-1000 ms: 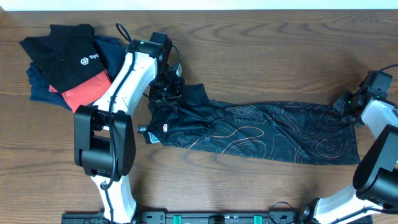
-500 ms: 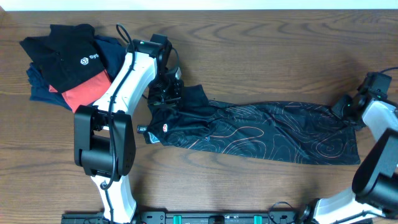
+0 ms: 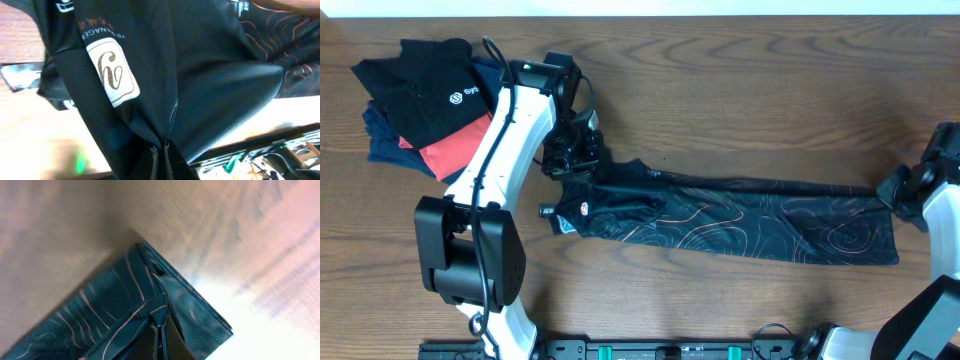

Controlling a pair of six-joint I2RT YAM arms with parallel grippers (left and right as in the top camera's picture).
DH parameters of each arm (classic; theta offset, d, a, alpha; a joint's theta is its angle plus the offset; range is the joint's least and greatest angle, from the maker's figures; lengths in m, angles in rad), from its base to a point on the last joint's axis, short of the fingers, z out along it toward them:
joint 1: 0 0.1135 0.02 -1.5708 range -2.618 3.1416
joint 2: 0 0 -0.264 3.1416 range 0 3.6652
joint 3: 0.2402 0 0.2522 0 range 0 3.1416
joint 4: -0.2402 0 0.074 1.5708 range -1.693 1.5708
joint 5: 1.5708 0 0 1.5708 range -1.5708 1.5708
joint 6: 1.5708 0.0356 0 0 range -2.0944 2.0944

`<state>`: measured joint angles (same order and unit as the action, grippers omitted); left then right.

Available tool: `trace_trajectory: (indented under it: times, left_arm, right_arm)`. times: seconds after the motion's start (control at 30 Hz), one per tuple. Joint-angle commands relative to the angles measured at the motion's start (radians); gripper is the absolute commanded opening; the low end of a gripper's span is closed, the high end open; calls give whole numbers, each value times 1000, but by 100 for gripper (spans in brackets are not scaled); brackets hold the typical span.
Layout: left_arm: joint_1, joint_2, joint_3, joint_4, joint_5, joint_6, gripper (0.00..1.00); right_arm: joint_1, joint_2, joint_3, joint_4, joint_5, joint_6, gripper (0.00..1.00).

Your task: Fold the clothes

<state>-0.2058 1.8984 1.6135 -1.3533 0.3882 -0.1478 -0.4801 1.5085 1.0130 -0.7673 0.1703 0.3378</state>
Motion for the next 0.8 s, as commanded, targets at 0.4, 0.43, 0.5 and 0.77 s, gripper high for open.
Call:
trace_trajectory:
  times: [0.4, 0.43, 0.5, 0.77]
  left_arm:
    - [-4, -4, -164, 4, -76, 20, 8]
    - [-4, -4, -170, 4, -76, 20, 23]
    - [-4, -4, -176, 5, -76, 20, 41]
    - [-4, -4, -176, 34, -94, 20, 51]
  right_arm:
    - [-32, 10, 6, -64, 96, 52, 6]
    - [-34, 10, 6, -68, 96, 51, 16]
    - [-37, 10, 6, -73, 93, 51, 38]
    - [-37, 13, 5, -87, -11, -24, 61]
